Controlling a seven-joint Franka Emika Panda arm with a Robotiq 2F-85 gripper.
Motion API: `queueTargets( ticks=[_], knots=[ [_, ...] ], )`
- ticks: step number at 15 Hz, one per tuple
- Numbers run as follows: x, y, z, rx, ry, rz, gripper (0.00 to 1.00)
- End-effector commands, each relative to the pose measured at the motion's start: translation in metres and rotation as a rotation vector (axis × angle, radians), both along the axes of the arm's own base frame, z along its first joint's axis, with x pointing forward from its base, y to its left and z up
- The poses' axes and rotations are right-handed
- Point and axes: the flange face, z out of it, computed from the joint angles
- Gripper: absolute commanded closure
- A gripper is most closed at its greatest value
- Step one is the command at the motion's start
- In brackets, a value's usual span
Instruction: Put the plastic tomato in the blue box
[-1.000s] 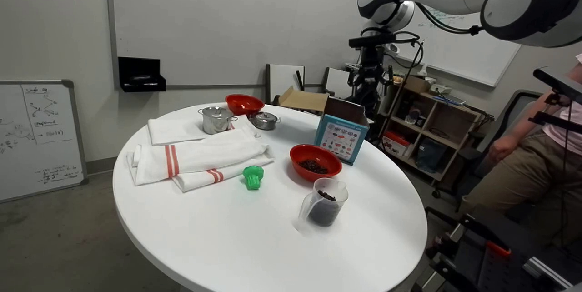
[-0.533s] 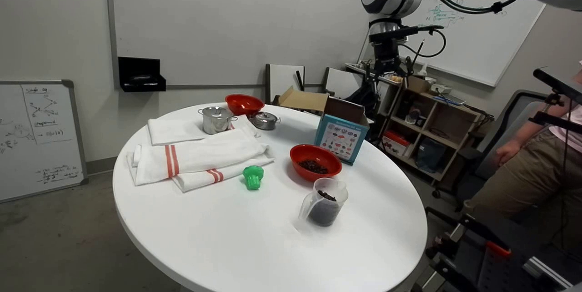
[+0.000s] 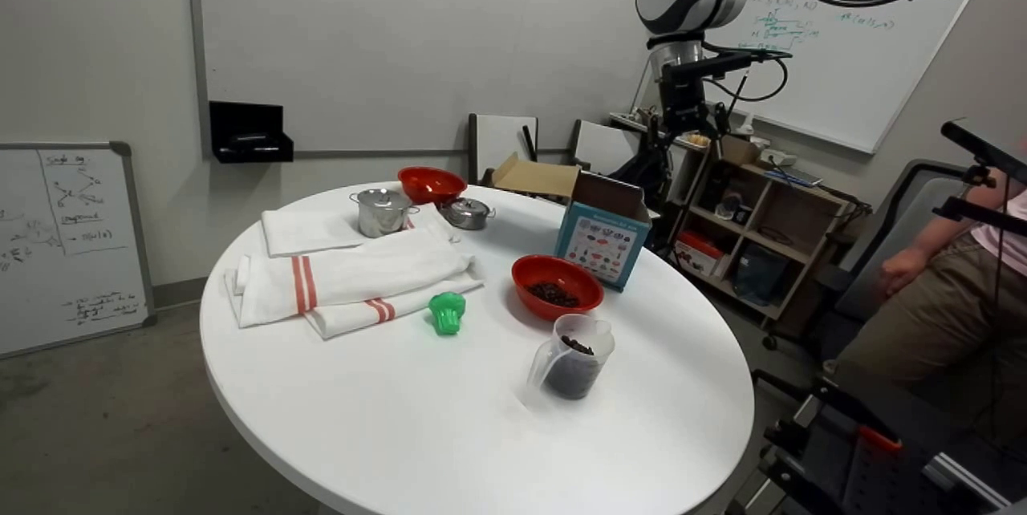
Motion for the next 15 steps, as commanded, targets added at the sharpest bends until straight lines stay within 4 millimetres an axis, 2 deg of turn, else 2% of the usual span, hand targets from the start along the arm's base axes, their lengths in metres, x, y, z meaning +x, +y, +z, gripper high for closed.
queueTargets(
  ticks=[1,3,7,8,15],
  knots=[
    [0.001,-0.001,0.001,-0.003,0.001,-0.001,0.0],
    [-0.002,-0.006,0.0,0.001,0.013,0.035,0.0],
    [-0.003,-0.01,0.002,0.039,0.023,0.252,0.0],
    [-0.013,-0.014,0.003,0.054,0.017,0.3,0.0],
    [-0.027,-0.01,0.002,0.181,-0.128,0.601,0.0]
  ],
)
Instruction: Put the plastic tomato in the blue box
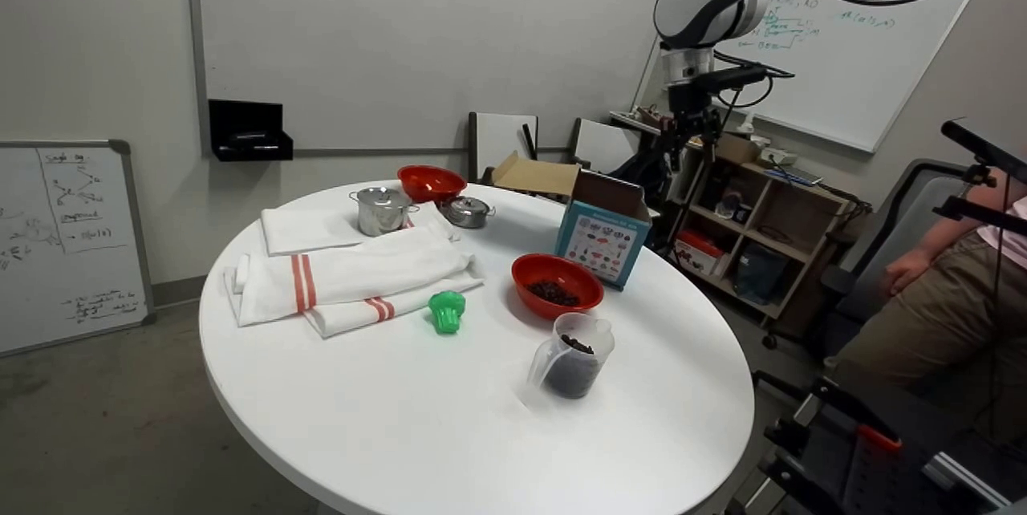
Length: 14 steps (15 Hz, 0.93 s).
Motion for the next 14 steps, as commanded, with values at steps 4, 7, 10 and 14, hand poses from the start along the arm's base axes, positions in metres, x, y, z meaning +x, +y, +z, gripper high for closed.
queueTargets(
  ticks=[4,7,10,14],
  knots=[
    [-0.017,0.032,-0.001,0.137,-0.068,0.305,0.0],
    [-0.022,0.049,-0.006,0.169,-0.097,0.43,0.0],
    [-0.036,0.056,-0.011,0.182,-0.156,0.495,0.0],
    [-0.035,0.052,-0.023,0.194,-0.146,0.447,0.0]
  ],
)
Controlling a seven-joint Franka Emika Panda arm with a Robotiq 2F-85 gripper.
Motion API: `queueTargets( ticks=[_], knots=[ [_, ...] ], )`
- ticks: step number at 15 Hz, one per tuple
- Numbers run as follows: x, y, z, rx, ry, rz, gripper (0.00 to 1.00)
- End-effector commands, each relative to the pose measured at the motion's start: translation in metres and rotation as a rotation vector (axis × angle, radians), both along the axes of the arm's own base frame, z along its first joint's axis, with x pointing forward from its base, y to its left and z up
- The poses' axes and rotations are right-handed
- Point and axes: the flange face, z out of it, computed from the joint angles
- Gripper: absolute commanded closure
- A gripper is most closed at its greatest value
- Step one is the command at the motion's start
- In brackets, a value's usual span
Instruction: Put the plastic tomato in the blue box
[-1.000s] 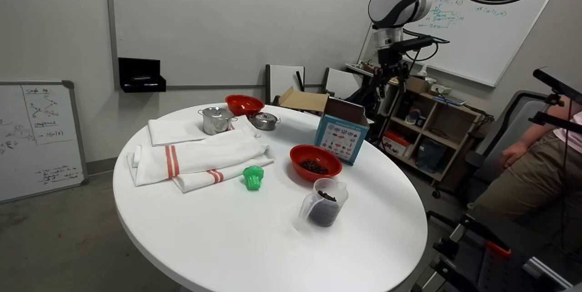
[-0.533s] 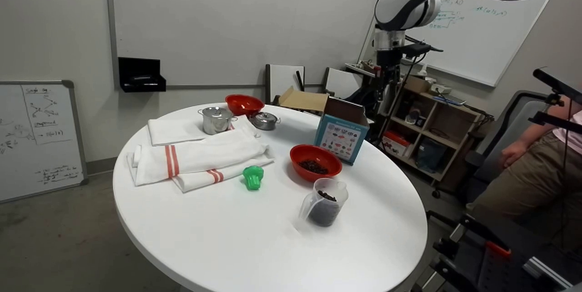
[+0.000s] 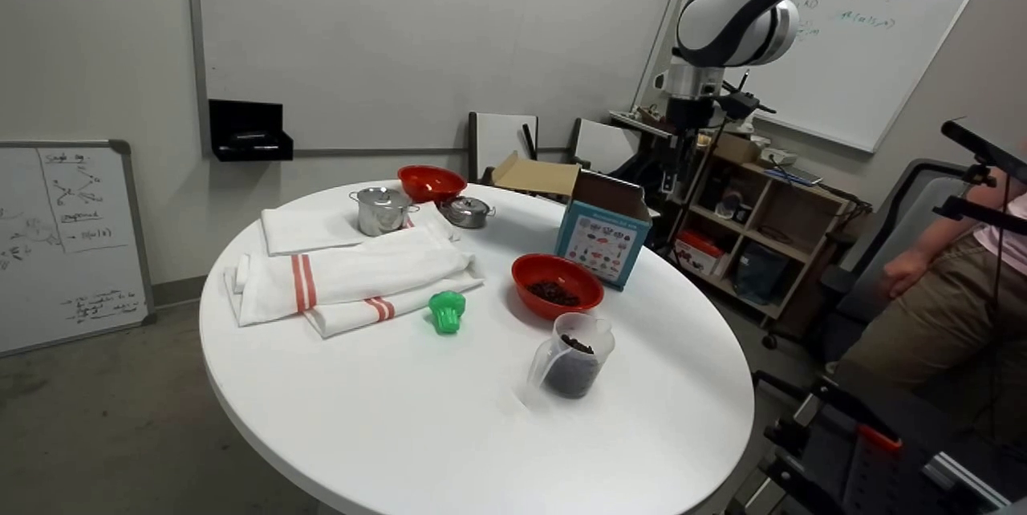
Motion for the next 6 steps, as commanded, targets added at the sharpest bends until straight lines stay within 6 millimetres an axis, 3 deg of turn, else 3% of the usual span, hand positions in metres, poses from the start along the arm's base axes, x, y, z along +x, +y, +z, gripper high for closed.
queueTargets(
  ticks=[1,6],
  knots=[
    [-0.0049,-0.001,-0.0006,0.011,0.003,-0.013,0.0],
    [-0.0105,-0.0008,0.0006,0.019,0.004,-0.023,0.0]
  ],
)
